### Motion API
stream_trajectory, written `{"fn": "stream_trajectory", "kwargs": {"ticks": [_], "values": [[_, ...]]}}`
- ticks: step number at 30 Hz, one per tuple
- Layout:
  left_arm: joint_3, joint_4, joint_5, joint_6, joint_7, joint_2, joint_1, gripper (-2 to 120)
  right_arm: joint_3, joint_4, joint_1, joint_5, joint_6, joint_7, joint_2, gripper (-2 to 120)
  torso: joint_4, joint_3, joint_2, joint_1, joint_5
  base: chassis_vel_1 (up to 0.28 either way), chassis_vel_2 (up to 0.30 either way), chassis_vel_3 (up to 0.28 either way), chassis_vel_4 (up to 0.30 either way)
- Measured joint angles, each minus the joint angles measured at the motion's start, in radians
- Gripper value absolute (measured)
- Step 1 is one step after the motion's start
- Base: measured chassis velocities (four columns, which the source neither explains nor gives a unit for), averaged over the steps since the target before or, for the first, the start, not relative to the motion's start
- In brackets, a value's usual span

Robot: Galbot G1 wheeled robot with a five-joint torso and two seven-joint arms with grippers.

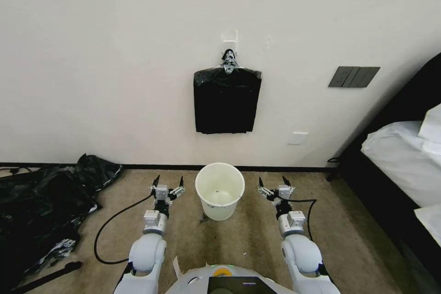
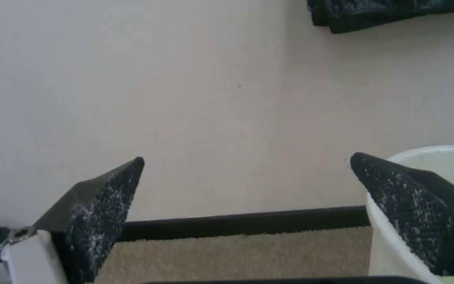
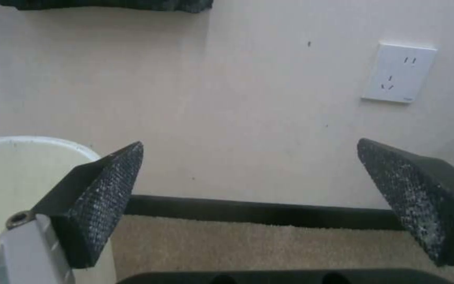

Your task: Place a trash bag onto the trash bin.

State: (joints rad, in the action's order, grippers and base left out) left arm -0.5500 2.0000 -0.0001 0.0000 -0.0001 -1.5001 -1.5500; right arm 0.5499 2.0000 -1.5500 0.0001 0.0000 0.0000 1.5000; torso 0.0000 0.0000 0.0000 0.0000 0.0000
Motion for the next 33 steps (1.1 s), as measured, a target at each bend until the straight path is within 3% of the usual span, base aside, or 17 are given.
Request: {"fn": "stream_trajectory", "kwargs": {"ticks": [33], "values": [[0.000,0.000,0.000,0.000,0.000,0.000,0.000,100,0.000,0.000,0.000,0.000,0.000,0.000,0.000,100,0.0000,0.000,0.000,0.000,0.0000,0.000,0.000,0.000,0.000]]}}
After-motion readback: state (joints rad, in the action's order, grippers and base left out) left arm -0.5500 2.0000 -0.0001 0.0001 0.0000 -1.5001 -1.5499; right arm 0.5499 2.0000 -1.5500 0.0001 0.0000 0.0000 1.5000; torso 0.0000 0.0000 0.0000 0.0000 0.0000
